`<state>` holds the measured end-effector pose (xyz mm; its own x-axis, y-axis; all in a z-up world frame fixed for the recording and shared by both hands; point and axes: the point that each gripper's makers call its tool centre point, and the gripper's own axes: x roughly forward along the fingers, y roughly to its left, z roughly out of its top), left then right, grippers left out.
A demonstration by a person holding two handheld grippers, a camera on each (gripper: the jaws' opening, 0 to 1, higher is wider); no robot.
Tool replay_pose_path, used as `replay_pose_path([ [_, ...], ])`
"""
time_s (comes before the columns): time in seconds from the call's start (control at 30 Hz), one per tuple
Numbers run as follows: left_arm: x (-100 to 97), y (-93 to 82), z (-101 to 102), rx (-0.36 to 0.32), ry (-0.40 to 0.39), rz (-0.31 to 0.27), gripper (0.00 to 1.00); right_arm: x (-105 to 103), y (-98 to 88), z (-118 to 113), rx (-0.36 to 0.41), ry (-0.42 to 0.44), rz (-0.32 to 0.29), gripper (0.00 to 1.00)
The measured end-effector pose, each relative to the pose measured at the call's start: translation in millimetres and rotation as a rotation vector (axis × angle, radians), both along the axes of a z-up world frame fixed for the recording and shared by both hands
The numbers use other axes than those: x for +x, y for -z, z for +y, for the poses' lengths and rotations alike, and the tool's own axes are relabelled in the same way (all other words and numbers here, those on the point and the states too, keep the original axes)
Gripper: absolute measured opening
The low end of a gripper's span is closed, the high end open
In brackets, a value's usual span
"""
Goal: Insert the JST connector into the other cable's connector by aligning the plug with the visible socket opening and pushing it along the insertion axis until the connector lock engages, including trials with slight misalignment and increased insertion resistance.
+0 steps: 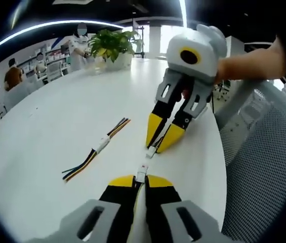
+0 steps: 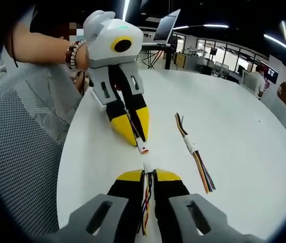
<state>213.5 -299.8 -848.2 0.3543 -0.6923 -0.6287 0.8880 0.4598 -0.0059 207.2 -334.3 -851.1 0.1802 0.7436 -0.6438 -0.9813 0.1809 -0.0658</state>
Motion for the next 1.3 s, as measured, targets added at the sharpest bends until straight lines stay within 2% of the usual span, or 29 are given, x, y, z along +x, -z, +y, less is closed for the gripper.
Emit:
replay_pose_path([
  [0.13,2.1,-1.8,3,0.043,0.018,-0.029,0.01,0,-3.0,-1,-0.004,-0.012,-0.003,0.04],
  [0.2,2.3,-5.7,2,0.038,0.021,-0.032,0.01,3,-7.9,-1,0.006,-0.006,-0.007,0.04],
  [0.5,7.5,-20.6,0,0.078,0.058,-0.121,0.0,5,-24.4,9,0.021,-0.037,-0.082,0.04],
  [0.6,6.6,-21.8,-2,0.082,0.065,-0.128,0.0,7,-30.4,11,0.038,-0.032,-0.095,0.04],
  [0.8,4.6,-22.6,-7,0.097,0.096,-0.146,0.0,8,-22.9,8,-0.008,-0.035,-0.108,0.03],
  [1.3,3.7,-23.9,-10,0.126,0.13,-0.178,0.0,6,-16.5,10,-0.039,-0.057,-0.108,0.04],
])
